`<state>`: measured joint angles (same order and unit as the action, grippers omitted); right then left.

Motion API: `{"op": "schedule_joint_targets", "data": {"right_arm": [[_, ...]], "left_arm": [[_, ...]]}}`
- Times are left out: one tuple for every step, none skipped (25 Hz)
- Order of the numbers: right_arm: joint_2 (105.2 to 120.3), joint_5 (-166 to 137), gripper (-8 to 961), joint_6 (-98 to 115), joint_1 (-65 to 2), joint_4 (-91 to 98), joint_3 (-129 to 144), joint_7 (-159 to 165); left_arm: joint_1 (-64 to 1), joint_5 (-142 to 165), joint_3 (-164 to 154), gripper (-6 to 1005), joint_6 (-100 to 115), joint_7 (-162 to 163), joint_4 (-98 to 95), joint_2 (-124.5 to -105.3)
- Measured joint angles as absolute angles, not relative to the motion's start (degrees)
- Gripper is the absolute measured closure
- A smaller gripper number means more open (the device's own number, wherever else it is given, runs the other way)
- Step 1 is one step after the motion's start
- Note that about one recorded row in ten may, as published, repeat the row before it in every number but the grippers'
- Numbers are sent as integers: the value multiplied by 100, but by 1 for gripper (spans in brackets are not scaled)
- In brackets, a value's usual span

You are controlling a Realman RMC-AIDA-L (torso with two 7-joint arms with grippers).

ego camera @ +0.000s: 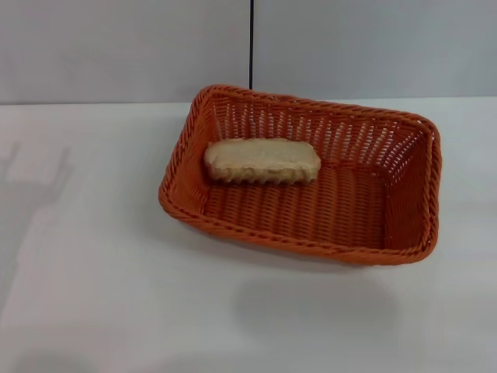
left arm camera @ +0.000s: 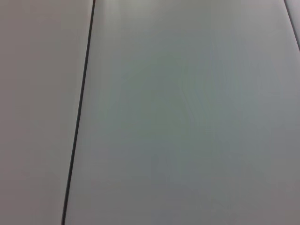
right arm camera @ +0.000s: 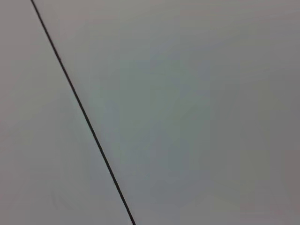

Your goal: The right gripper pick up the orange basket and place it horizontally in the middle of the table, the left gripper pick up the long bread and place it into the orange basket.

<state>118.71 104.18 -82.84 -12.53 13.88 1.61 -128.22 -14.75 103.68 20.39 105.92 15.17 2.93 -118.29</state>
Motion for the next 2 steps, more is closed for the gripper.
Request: {"op": "schedule_joint_targets", "data": {"right_arm": [[11875,10418,452,-8200,-1231,1211,152,-13113],[11875,10418,452,-8200,-1231,1211,152,-13113]], "left_arm": [[-1468,10378,2035,188,10591,1524,292,-11830],[-1468,10378,2035,188,10591,1524,292,-11830]]}}
